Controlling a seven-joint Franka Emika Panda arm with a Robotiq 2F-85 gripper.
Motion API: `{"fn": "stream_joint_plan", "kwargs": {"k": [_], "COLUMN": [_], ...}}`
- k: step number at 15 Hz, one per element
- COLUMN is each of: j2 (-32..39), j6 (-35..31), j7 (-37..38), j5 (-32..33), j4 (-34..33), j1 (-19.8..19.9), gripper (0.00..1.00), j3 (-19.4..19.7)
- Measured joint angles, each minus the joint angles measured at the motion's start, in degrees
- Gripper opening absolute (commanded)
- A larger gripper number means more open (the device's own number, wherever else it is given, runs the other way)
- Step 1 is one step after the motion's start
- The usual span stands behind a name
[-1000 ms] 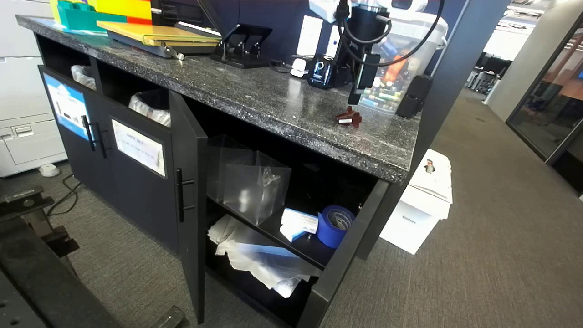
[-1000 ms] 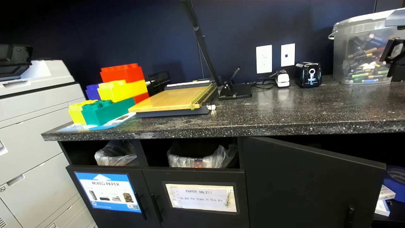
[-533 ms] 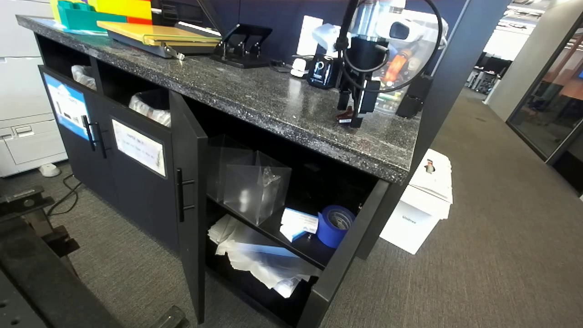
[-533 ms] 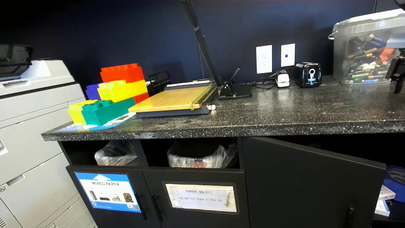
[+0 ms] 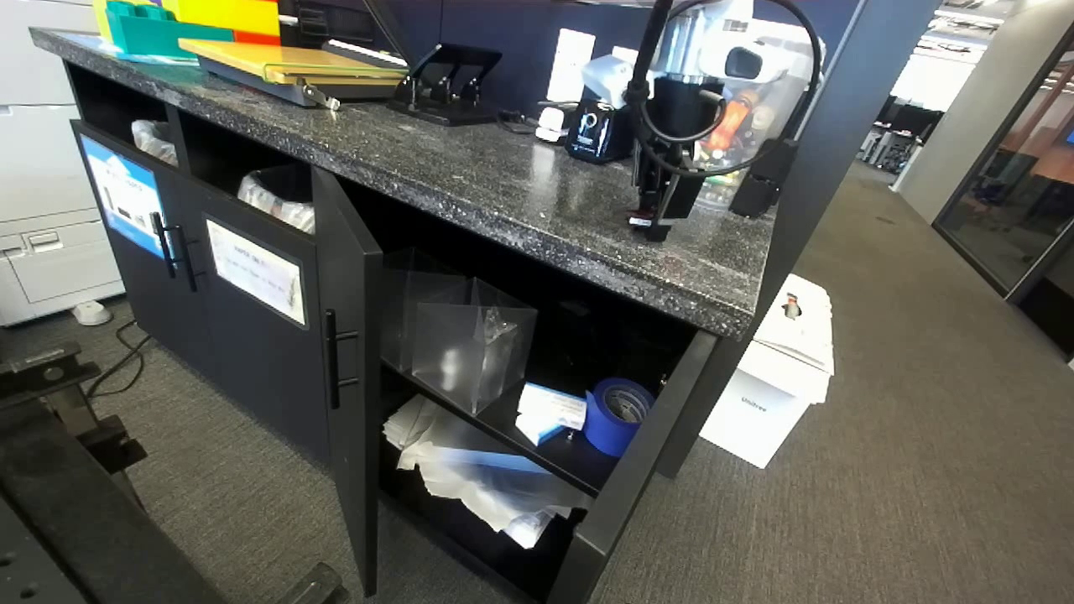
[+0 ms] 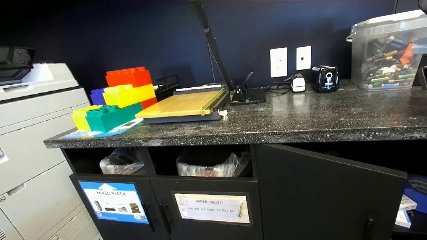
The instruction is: Move the black object to the left.
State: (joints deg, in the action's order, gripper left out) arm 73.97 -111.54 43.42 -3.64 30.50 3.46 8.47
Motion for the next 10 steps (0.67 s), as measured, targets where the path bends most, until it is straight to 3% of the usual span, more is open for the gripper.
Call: {"fn": "stream_joint_plan", "kwargs": {"k": [2,7,10], "j2": [0.01,-0.18,-1.35], "j6": [0.0,0.0,0.0], "j7": [0.01,-0.14,-0.18], "j5": [0.06,-0.32,-0.39], "j4": [-0.29,-2.09,-3.25], "j1": [0.0,-0.73,-3.52], "gripper": [0.05,0.07,0.07], "j3": [0.15,-0.7,-2.03]}}
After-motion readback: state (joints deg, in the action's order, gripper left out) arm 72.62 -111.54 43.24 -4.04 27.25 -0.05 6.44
